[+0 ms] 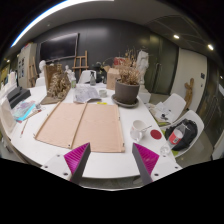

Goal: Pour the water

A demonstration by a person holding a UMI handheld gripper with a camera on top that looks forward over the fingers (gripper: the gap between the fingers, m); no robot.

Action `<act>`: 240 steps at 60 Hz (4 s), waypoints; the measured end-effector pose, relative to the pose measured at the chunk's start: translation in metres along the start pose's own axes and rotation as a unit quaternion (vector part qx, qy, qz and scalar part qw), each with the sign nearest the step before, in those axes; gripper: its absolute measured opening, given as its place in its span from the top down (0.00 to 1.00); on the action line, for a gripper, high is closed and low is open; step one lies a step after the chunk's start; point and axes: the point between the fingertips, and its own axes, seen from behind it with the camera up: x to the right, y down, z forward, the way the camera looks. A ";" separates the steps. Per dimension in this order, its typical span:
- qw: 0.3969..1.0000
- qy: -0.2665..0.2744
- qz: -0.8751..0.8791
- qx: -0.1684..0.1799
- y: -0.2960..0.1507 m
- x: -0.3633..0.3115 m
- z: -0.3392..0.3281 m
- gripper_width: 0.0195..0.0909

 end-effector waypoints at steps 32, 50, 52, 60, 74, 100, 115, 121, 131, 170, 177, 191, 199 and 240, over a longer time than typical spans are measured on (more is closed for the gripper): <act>0.997 0.070 0.017 0.018 0.071 0.222 0.065 0.08; 0.996 0.069 0.042 0.021 0.097 0.298 0.133 0.08; 0.996 0.065 0.048 0.025 0.096 0.302 0.141 0.08; 0.996 0.054 0.062 0.040 0.092 0.318 0.171 0.08; 0.996 0.035 0.052 0.067 0.077 0.322 0.208 0.54; 0.993 0.095 -0.028 0.061 0.047 0.347 0.207 0.91; 0.940 0.199 -0.266 0.082 -0.048 0.376 0.203 0.91; 0.882 0.236 -0.397 0.091 -0.086 0.376 0.210 0.91; 0.753 0.290 -0.582 0.099 -0.132 0.367 0.223 0.91; 0.665 0.271 -0.688 0.102 -0.142 0.328 0.261 0.91; 0.819 0.210 -0.526 0.092 -0.125 0.334 0.258 0.91; 0.980 0.057 -0.172 0.080 -0.091 0.320 0.262 0.91; 0.996 -0.005 -0.051 0.072 -0.070 0.315 0.279 0.91; 0.994 -0.065 0.035 0.083 -0.004 0.302 0.318 0.64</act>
